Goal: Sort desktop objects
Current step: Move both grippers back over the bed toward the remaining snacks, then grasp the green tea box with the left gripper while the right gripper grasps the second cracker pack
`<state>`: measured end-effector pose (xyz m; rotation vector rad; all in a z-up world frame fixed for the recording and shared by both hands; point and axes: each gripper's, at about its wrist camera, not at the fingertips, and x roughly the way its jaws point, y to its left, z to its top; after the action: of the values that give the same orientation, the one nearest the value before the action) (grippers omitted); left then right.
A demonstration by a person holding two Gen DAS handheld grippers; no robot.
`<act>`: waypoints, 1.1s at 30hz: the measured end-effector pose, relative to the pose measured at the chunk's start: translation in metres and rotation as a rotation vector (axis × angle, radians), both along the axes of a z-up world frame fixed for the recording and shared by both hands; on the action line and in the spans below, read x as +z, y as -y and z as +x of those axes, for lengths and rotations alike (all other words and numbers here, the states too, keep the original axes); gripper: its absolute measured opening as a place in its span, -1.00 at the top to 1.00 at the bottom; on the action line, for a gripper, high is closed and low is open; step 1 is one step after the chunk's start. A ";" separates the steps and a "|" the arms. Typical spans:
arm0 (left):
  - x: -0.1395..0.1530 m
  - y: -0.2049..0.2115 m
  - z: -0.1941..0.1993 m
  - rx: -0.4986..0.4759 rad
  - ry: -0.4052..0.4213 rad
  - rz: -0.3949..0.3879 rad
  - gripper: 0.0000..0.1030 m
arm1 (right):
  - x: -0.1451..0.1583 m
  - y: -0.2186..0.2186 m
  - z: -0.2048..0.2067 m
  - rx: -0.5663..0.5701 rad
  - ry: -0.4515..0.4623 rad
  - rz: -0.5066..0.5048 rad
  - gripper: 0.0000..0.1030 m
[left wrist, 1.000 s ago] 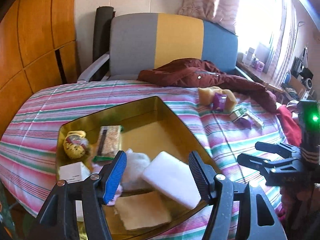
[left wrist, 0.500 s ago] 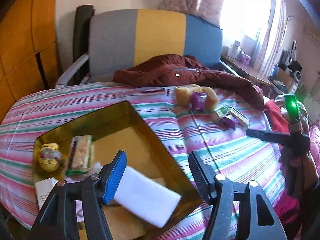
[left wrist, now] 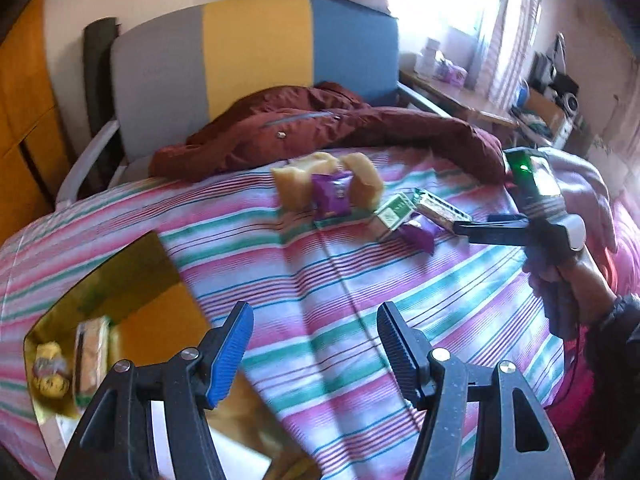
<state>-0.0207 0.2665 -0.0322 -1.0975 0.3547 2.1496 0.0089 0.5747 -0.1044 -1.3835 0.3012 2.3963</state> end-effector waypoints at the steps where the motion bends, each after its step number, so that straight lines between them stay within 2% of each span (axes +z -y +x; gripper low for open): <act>1: 0.000 -0.007 -0.001 -0.011 0.002 0.000 -0.27 | -0.003 -0.001 -0.004 0.013 0.009 0.012 -0.59; 9: -0.012 -0.070 -0.018 -0.103 0.034 -0.026 -0.27 | -0.022 -0.009 -0.029 0.136 0.032 0.042 -0.58; 12: -0.021 -0.092 -0.027 -0.129 0.043 -0.044 -0.27 | -0.025 -0.010 -0.030 0.167 0.023 0.009 -0.41; 16: -0.035 -0.120 -0.039 -0.166 0.019 -0.076 -0.27 | -0.021 -0.008 -0.030 0.194 0.036 -0.008 -0.09; 22: -0.055 -0.147 -0.048 -0.237 0.014 -0.093 -0.27 | -0.017 -0.004 -0.026 0.224 0.098 -0.010 0.06; 26: -0.067 -0.164 -0.054 -0.280 0.006 -0.104 -0.26 | -0.016 -0.004 -0.021 0.221 0.120 -0.020 0.06; 31: -0.081 -0.176 -0.066 -0.284 0.028 -0.108 -0.23 | -0.014 -0.006 -0.017 0.218 0.116 -0.033 0.06; 33: -0.088 -0.181 -0.073 -0.272 0.057 -0.108 -0.12 | -0.014 -0.006 -0.016 0.216 0.114 -0.034 0.05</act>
<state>-0.0939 0.4470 -0.1204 -1.0992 0.5657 1.8738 -0.0068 0.5803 -0.1183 -1.6362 0.1701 2.4787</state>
